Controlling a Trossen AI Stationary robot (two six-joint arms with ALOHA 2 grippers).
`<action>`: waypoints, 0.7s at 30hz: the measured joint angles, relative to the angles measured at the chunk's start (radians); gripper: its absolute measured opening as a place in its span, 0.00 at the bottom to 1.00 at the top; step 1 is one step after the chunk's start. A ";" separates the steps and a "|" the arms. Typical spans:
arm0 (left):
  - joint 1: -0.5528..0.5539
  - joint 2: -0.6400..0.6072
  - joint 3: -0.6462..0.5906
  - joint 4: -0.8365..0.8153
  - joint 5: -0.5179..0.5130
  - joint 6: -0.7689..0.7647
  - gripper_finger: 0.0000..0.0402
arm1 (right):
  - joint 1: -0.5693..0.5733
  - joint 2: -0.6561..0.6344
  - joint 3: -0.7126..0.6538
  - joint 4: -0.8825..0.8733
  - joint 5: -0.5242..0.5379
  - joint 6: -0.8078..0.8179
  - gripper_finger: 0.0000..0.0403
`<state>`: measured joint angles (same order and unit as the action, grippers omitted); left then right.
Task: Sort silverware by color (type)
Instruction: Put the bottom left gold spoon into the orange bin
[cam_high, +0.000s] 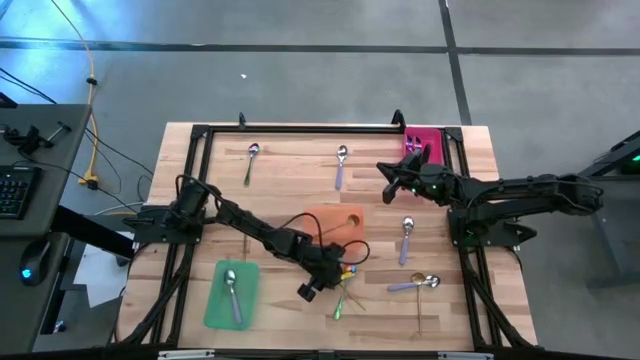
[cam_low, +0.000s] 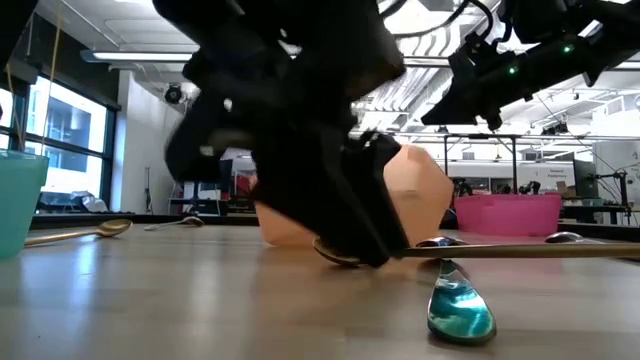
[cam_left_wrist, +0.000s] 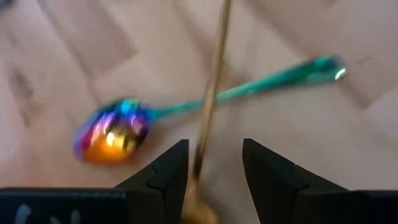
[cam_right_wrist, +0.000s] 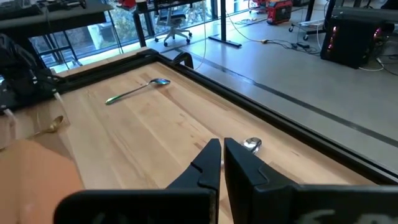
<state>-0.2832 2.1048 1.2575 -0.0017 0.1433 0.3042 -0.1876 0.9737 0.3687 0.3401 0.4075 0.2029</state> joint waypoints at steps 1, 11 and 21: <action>0.000 0.002 0.000 0.000 -0.016 0.000 0.34 | 0.008 0.000 0.000 0.001 0.009 -0.001 0.01; 0.002 -0.002 0.001 0.000 -0.026 0.001 0.22 | 0.045 0.000 0.000 0.001 0.060 -0.010 0.01; 0.003 -0.003 0.002 -0.043 -0.027 0.015 0.07 | 0.045 0.000 0.000 0.001 0.060 -0.021 0.01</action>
<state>-0.2806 2.1018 1.2591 -0.0447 0.1165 0.3195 -0.1421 0.9737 0.3687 0.3416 0.4671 0.1822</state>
